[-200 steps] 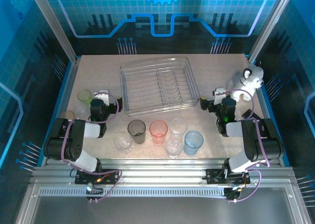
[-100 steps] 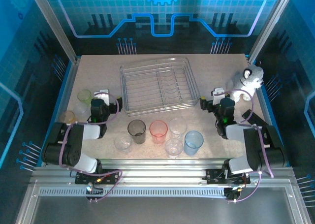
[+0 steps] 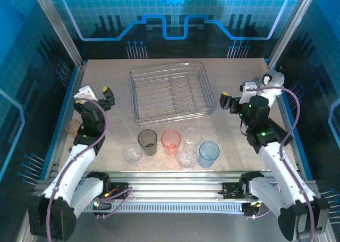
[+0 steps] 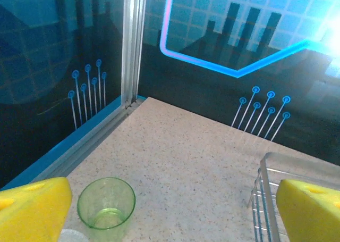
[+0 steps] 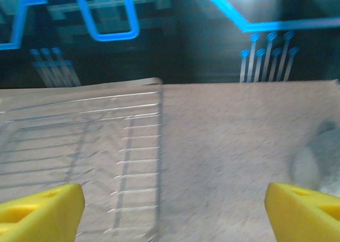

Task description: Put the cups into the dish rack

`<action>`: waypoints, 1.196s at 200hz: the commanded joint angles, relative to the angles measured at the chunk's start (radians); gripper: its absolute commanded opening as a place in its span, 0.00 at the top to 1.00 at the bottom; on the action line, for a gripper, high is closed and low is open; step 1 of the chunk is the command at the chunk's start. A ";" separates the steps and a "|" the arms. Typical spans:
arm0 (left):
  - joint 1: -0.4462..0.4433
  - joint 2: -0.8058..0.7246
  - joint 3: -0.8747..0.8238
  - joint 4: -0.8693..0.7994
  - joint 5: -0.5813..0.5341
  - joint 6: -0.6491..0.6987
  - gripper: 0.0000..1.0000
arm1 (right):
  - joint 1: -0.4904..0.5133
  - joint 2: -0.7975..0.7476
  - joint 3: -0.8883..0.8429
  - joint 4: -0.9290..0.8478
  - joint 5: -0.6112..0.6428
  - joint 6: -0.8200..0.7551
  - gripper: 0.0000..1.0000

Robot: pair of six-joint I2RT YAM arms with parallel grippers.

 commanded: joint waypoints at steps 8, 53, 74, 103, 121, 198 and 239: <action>-0.005 -0.072 0.112 -0.420 0.075 -0.117 0.01 | 0.016 -0.059 0.111 -0.523 -0.225 0.173 0.14; -0.008 -0.142 0.204 -0.695 0.371 -0.153 0.01 | 0.126 -0.086 0.219 -0.950 -0.269 0.239 0.25; -0.010 -0.177 0.205 -0.755 0.444 -0.163 0.01 | 0.244 -0.087 0.245 -1.054 -0.208 0.299 0.30; -0.016 -0.209 0.201 -0.799 0.501 -0.195 0.01 | 0.409 -0.061 0.239 -1.139 -0.059 0.403 0.34; -0.019 -0.205 0.212 -0.807 0.537 -0.200 0.01 | 0.483 -0.022 0.219 -1.162 0.010 0.449 0.37; -0.025 -0.173 0.226 -0.785 0.623 -0.176 0.01 | 0.593 0.169 0.205 -1.117 0.109 0.502 0.50; -0.026 -0.171 0.220 -0.787 0.629 -0.168 0.01 | 0.593 0.237 0.211 -1.099 0.157 0.493 0.54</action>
